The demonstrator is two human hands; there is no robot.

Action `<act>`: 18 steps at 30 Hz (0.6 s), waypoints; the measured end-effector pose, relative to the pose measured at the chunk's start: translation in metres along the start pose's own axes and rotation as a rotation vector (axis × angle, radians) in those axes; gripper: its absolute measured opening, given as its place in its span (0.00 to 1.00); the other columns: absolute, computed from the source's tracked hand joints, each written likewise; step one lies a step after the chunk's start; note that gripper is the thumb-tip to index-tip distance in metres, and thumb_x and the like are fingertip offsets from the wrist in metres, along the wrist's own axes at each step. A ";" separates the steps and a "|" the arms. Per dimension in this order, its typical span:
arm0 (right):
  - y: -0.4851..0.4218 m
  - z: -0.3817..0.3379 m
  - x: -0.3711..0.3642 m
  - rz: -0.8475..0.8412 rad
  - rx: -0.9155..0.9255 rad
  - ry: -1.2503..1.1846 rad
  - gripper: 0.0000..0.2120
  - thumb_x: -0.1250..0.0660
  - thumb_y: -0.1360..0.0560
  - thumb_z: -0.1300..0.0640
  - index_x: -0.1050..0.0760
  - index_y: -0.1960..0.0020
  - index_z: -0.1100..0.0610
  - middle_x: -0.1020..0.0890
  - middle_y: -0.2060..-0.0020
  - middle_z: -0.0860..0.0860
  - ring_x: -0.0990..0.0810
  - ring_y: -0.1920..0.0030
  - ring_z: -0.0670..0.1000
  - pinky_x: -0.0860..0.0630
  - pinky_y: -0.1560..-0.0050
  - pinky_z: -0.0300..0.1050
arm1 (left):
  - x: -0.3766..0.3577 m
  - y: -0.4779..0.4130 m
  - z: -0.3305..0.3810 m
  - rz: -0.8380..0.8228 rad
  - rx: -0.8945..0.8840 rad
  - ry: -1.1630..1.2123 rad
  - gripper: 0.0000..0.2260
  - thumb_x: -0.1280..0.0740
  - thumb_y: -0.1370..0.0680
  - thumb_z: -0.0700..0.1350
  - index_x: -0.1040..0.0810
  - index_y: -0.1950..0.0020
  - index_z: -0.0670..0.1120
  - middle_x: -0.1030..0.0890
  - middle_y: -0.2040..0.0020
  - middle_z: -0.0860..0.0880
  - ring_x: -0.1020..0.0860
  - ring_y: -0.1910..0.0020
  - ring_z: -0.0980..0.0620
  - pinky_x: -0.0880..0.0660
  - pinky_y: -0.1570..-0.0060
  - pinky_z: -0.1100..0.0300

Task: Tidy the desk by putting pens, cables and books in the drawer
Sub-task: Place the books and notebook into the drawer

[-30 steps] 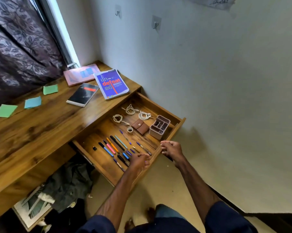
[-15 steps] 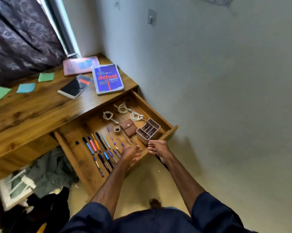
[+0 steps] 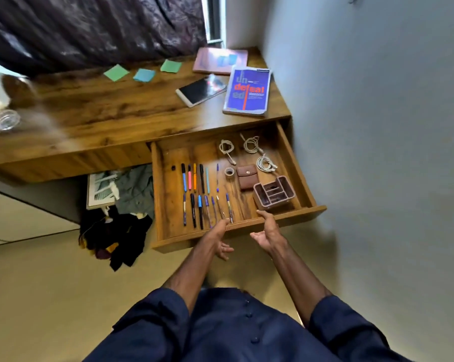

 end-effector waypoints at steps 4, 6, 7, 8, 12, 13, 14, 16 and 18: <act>-0.009 -0.008 -0.017 -0.036 0.007 0.013 0.28 0.30 0.27 0.50 0.28 0.31 0.60 0.21 0.36 0.62 0.22 0.36 0.61 0.29 0.32 0.61 | 0.020 -0.016 0.011 0.062 -0.063 0.296 0.36 0.34 0.23 0.61 0.39 0.19 0.49 0.40 0.21 0.38 0.29 0.30 0.34 0.28 0.34 0.33; -0.003 -0.016 -0.031 -0.066 0.009 -0.012 0.19 0.32 0.24 0.51 0.25 0.37 0.59 0.17 0.43 0.61 0.18 0.44 0.59 0.23 0.51 0.56 | 0.022 -0.021 0.021 0.041 -0.043 0.369 0.38 0.33 0.24 0.63 0.39 0.19 0.49 0.40 0.21 0.38 0.31 0.28 0.32 0.30 0.34 0.31; -0.005 -0.019 -0.035 -0.073 0.018 -0.028 0.17 0.32 0.24 0.52 0.25 0.38 0.59 0.17 0.45 0.61 0.18 0.46 0.59 0.24 0.54 0.54 | 0.021 -0.020 0.026 0.036 -0.030 0.368 0.39 0.33 0.25 0.63 0.41 0.19 0.49 0.40 0.21 0.37 0.32 0.28 0.32 0.30 0.34 0.31; -0.009 -0.023 -0.039 -0.067 0.025 -0.028 0.17 0.33 0.23 0.52 0.26 0.38 0.59 0.18 0.46 0.60 0.19 0.48 0.59 0.24 0.52 0.54 | 0.020 -0.018 0.034 0.032 -0.020 0.361 0.39 0.33 0.24 0.62 0.43 0.18 0.48 0.41 0.20 0.37 0.33 0.27 0.31 0.31 0.34 0.31; -0.035 -0.036 -0.056 -0.072 0.014 -0.030 0.26 0.31 0.27 0.51 0.28 0.32 0.59 0.19 0.43 0.62 0.21 0.44 0.61 0.32 0.33 0.62 | 0.019 -0.022 0.069 0.043 0.033 0.398 0.38 0.35 0.22 0.61 0.46 0.18 0.47 0.44 0.20 0.36 0.36 0.26 0.30 0.33 0.32 0.30; -0.044 -0.040 -0.064 -0.070 0.011 -0.036 0.27 0.31 0.27 0.50 0.28 0.31 0.59 0.19 0.41 0.62 0.21 0.42 0.62 0.34 0.29 0.64 | 0.022 -0.025 0.081 0.040 0.041 0.412 0.38 0.35 0.21 0.60 0.45 0.18 0.46 0.44 0.20 0.36 0.36 0.26 0.30 0.32 0.32 0.30; -0.050 -0.045 -0.072 -0.053 0.011 -0.034 0.28 0.31 0.28 0.50 0.28 0.30 0.58 0.20 0.40 0.62 0.22 0.40 0.62 0.37 0.27 0.65 | 0.024 -0.028 0.092 0.039 0.049 0.417 0.37 0.35 0.21 0.60 0.45 0.18 0.46 0.44 0.20 0.36 0.36 0.26 0.31 0.32 0.32 0.31; -0.064 -0.054 -0.089 -0.029 0.016 -0.042 0.27 0.31 0.27 0.51 0.28 0.31 0.59 0.21 0.39 0.61 0.24 0.37 0.62 0.40 0.25 0.64 | 0.028 -0.035 0.114 0.043 0.061 0.416 0.36 0.34 0.21 0.57 0.45 0.18 0.45 0.43 0.20 0.37 0.34 0.26 0.31 0.31 0.31 0.33; -0.076 -0.064 -0.106 0.004 0.029 -0.064 0.28 0.30 0.29 0.51 0.28 0.30 0.58 0.23 0.36 0.61 0.26 0.34 0.62 0.41 0.25 0.63 | 0.032 -0.041 0.135 0.031 0.057 0.402 0.36 0.33 0.21 0.55 0.44 0.19 0.45 0.43 0.20 0.36 0.32 0.28 0.31 0.30 0.31 0.34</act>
Point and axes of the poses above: each hand's wrist, its own y-axis away from the middle knuckle, its own x-axis out of the back of the hand, z = x × y, the point moved 4 cm from there along -y, towards the middle knuckle
